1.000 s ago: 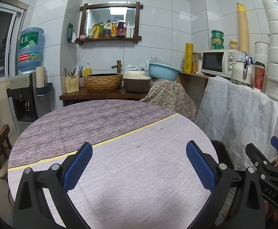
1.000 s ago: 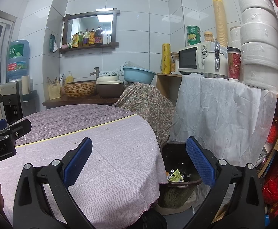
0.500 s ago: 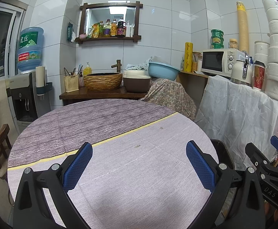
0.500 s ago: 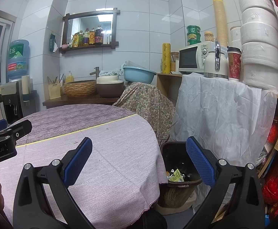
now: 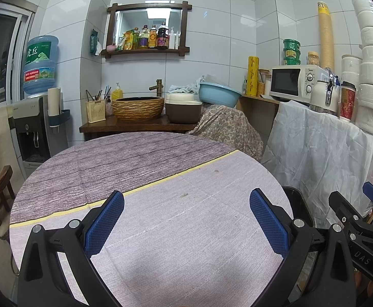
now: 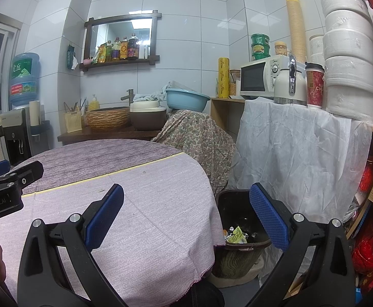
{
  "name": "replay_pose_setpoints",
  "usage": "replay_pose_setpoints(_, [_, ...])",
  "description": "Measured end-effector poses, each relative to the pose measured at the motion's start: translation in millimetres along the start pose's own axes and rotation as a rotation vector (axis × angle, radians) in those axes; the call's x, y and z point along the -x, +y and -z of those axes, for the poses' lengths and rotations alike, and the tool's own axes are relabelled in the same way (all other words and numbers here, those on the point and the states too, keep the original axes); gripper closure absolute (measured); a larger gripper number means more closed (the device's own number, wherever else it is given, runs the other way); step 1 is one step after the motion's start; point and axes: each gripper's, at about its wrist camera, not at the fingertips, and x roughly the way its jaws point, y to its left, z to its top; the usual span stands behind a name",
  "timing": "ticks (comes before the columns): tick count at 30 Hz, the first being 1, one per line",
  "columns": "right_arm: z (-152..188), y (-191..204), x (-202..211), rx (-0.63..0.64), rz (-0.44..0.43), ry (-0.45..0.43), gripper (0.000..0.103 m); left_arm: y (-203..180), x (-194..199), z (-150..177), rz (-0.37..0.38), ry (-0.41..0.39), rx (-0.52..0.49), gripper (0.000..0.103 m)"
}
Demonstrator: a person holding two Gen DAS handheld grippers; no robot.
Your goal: Collect trash
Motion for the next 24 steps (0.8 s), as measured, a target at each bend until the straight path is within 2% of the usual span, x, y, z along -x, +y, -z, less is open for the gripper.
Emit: replay_pose_setpoints(24, [0.3,1.7,0.4,0.0,0.0,0.002,0.006,-0.9,0.0,3.1,0.001,0.005,0.002,0.005])
